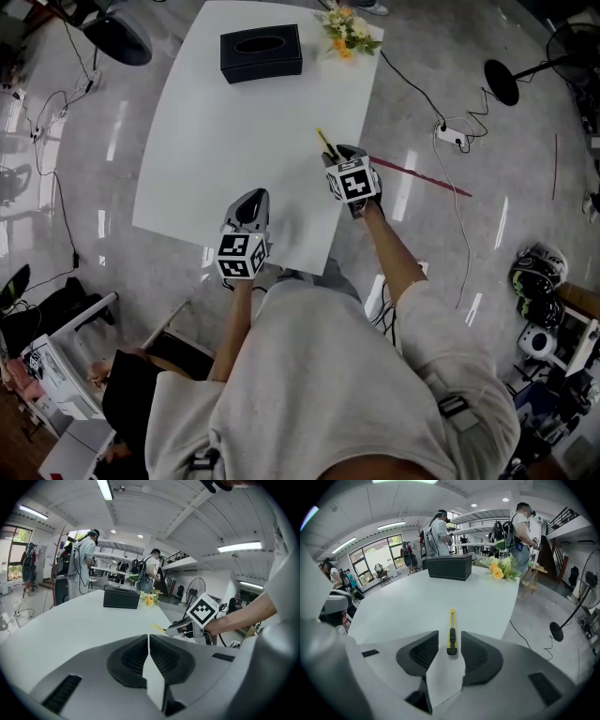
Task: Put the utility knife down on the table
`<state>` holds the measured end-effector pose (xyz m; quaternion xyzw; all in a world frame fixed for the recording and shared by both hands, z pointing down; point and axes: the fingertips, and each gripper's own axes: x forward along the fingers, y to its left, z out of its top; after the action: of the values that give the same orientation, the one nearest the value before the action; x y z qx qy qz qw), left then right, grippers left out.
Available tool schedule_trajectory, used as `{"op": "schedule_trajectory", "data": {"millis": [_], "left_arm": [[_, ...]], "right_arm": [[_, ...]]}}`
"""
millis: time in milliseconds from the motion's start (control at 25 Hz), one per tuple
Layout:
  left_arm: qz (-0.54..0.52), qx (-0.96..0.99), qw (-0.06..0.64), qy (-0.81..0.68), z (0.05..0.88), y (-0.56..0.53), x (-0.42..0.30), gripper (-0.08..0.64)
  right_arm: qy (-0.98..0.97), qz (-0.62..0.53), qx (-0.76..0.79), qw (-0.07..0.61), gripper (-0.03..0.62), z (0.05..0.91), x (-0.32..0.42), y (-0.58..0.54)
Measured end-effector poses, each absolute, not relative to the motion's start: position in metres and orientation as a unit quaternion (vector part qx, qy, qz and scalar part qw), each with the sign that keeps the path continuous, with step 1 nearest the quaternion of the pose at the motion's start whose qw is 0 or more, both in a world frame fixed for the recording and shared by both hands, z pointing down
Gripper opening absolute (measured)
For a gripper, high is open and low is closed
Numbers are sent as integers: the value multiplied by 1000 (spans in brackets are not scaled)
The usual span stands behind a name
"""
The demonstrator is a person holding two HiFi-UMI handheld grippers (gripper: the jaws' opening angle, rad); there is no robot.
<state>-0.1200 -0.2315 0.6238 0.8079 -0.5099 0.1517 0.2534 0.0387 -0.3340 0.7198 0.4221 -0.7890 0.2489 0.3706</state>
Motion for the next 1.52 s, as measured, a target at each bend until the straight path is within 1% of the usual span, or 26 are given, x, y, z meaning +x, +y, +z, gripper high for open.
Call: {"op": "schedule_trajectory", "data": {"millis": [200,440,880,1080,1360,1520], "left_arm": [[149,813,248,-505,618,-232,-118,29],[145,821,239,-498,611,-234,-115,29],[134,833,222,-488,594,-231,-112,29],[129,839,212,-484,586,-228,-112,29],[119,849,185,-479,564,-223,-112,29],[110,852,173,-482,553,-221,-115,29]], "right_arm": [[-793,233,445,344,153,698,48,-330],[-798,209,479,300,89,667,60,-318],[-793,200,526,235,35,624,77,-274],[-791,198,540,210,31,610,82,-250],[-797,154,546,207,31,588,78,-232],[-797,141,554,193,31,573,79,-227]]}}
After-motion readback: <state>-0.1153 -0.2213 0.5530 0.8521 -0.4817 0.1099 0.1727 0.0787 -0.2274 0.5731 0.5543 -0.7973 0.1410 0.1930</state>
